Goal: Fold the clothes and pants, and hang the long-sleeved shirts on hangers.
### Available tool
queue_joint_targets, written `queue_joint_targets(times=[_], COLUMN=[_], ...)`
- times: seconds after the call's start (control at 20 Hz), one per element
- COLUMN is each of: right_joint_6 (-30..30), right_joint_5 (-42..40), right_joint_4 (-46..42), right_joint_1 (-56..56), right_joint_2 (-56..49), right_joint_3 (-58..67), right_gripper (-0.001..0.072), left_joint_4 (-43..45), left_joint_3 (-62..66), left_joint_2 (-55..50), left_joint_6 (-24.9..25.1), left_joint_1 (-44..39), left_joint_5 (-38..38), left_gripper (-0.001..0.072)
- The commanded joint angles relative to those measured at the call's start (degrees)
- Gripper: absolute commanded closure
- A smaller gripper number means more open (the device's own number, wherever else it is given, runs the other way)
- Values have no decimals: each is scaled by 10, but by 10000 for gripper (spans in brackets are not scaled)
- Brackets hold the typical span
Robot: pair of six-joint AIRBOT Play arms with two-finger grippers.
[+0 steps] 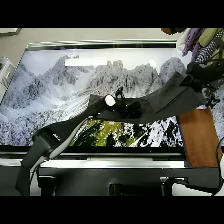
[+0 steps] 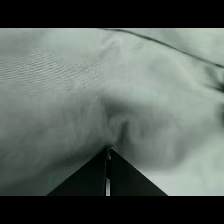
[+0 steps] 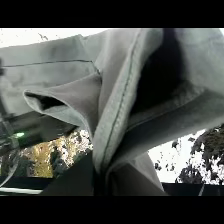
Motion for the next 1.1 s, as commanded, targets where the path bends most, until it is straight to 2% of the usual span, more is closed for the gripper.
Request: queue_joint_targets(times=[0.0, 0.25, 0.4, 0.55, 0.75, 0.9, 1.05], right_joint_6=[3, -5, -9, -6, 26, 67, 115], right_joint_5=[6, -15, -25, -29, -46, -83, -122], right_joint_4=[-2, -7, 3, 31, 8, -10, -47], right_joint_1=[0, 0, 0, 4, 70, 155, 252], right_joint_2=[16, 17, 17, 17, 7, -11, -45], right_joint_3=[6, 6, 6, 6, 6, 5, 5], right_gripper=[681, 681, 681, 682, 682, 682, 682], left_joint_4=[-25, -61, -52, 68, 243, 287, 287], left_joint_3=[59, 95, 95, 95, 95, 95, 95], left_joint_2=[-48, -71, -53, 8, 137, 231, 293], left_joint_6=[-47, -42, -7, -3, -3, -3, -3], left_joint_1=[-28, -26, 18, 88, 204, 305, 387], left_joint_5=[5, -5, -96, -221, -366, -423, -430], left_gripper=[694, 694, 694, 693, 692, 691, 691])
